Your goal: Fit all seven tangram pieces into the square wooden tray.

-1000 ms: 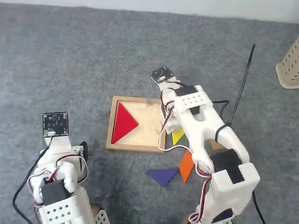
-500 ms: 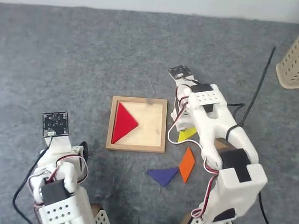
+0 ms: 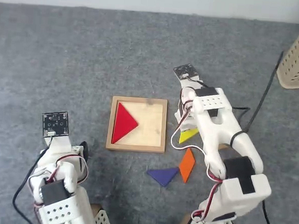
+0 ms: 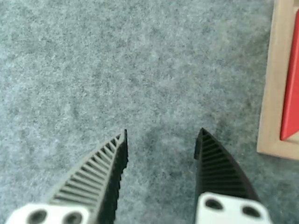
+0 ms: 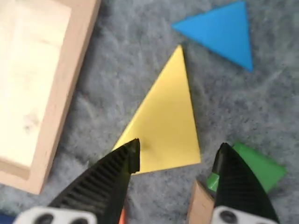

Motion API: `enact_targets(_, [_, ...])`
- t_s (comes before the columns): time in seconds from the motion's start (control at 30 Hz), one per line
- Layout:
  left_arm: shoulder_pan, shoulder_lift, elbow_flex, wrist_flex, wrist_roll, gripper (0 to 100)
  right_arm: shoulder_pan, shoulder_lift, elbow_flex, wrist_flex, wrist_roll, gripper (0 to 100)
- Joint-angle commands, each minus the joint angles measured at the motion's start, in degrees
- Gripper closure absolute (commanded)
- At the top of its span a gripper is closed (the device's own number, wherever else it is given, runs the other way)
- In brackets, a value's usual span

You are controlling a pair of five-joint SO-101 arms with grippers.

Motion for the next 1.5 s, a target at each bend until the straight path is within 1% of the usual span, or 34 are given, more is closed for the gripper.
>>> enact_targets(0.0, [0.0,-0.7,-1.1,0.2,0.5,77,-0.6,1.3,-0.4,-2.2,-0.4,73.2])
enact_targets(0.23, [0.0,-0.7,-1.1,0.2,0.5,77,-4.0,3.4,-0.5,-2.9,-0.2,73.1])
enact_targets(0.47, [0.0,-0.7,-1.1,0.2,0.5,77,-3.6,0.0,-0.4,-2.6,-1.1,72.7])
enact_targets(0.53, [0.0,-0.7,-1.1,0.2,0.5,77,-3.8,-2.5,-0.2,-2.6,-2.5,69.5])
enact_targets(0.6, [0.0,-0.7,-1.1,0.2,0.5,77,-4.1,-4.2,0.1,-2.6,-2.5,66.9])
enact_targets(0.7, [0.0,-0.7,-1.1,0.2,0.5,77,-4.4,-5.0,0.6,-3.0,-2.8,66.8])
enact_targets(0.8, [0.0,-0.7,-1.1,0.2,0.5,77,-4.9,-3.8,0.6,-3.4,-3.5,66.8])
enact_targets(0.87, [0.0,-0.7,-1.1,0.2,0.5,77,-4.7,-2.2,0.6,-4.8,-5.5,66.8])
enact_targets(1.0, [0.0,-0.7,-1.1,0.2,0.5,77,-4.4,2.9,-0.1,-5.6,-4.7,66.8])
enact_targets(1.27, [0.0,-0.7,-1.1,0.2,0.5,77,-4.9,6.7,-4.2,-1.3,-4.5,66.9])
enact_targets(1.33, [0.0,-0.7,-1.1,0.2,0.5,77,-4.9,6.7,-4.2,-1.1,-4.4,67.5])
enact_targets(1.47, [0.0,-0.7,-1.1,0.2,0.5,77,-4.4,6.8,-4.2,1.3,-4.4,75.6])
